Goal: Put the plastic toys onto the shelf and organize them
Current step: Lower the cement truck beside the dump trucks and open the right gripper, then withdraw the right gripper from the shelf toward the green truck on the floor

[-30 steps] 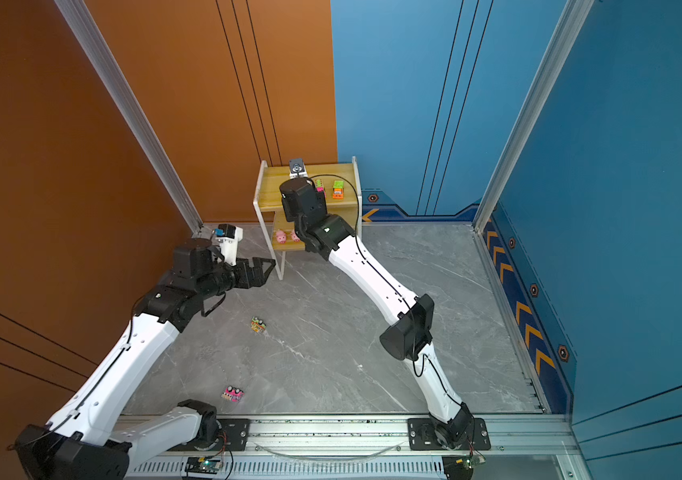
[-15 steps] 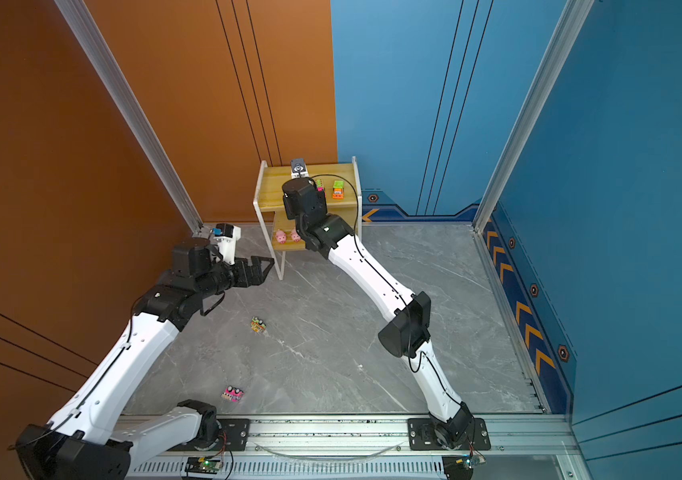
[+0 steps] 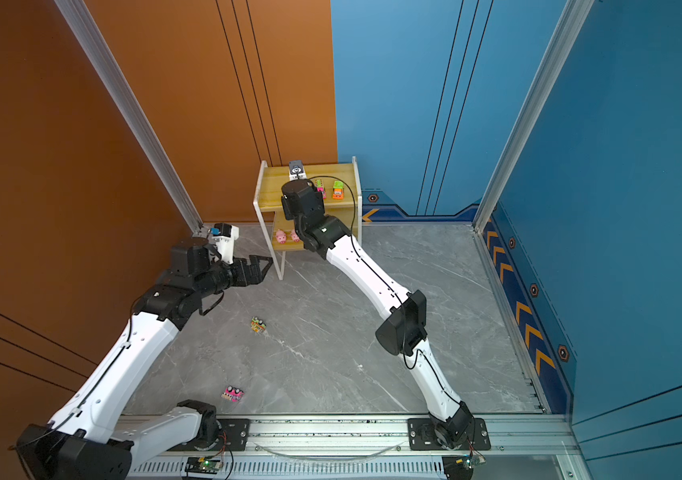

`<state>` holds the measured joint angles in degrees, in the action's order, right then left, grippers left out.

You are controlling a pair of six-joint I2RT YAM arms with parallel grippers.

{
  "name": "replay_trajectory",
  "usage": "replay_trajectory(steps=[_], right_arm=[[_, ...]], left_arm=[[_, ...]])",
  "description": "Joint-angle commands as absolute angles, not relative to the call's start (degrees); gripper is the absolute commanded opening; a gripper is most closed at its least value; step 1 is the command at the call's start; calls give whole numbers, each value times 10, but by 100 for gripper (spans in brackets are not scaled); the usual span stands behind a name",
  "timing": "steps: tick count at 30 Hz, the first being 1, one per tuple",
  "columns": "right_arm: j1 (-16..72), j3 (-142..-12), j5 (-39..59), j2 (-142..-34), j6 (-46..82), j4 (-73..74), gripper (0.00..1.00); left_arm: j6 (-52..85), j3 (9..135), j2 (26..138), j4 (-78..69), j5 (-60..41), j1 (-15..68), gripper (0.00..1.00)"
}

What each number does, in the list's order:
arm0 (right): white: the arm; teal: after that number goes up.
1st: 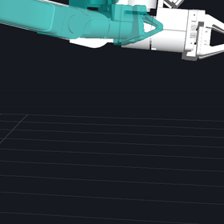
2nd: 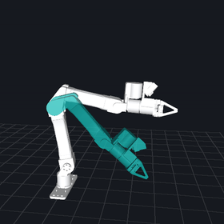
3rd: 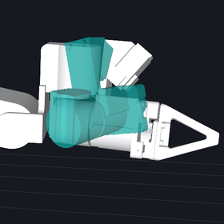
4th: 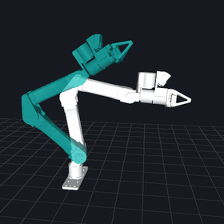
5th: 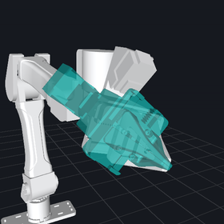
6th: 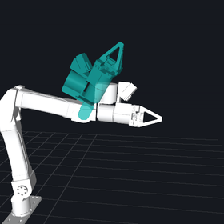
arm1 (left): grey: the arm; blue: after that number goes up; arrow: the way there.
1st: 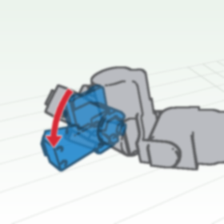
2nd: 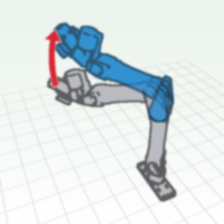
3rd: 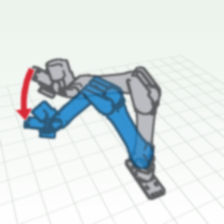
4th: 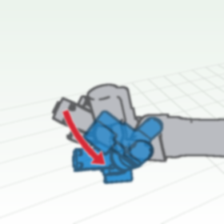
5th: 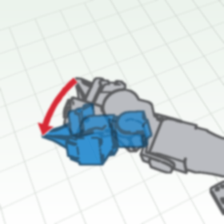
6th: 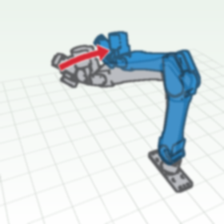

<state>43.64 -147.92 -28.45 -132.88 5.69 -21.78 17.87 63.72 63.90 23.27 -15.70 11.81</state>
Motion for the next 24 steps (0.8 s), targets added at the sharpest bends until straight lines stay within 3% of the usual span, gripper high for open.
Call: replay_trajectory(steps=[1,16,19,24], right_arm=[[432,-1502,-278,-1333,47,-192,48],[447,-1492,-280,-1259,-37,-140,76],[456,-1425,-280,-1197,-59,-120,81],[474,-1208,-287,-1025,-83,-55,90]], left_arm=[[183,627,644,214,-172,110,94],[186,620,656,213,-149,91,95],[190,615,658,213,-125,90,96],[204,612,666,231,-69,92,99]])
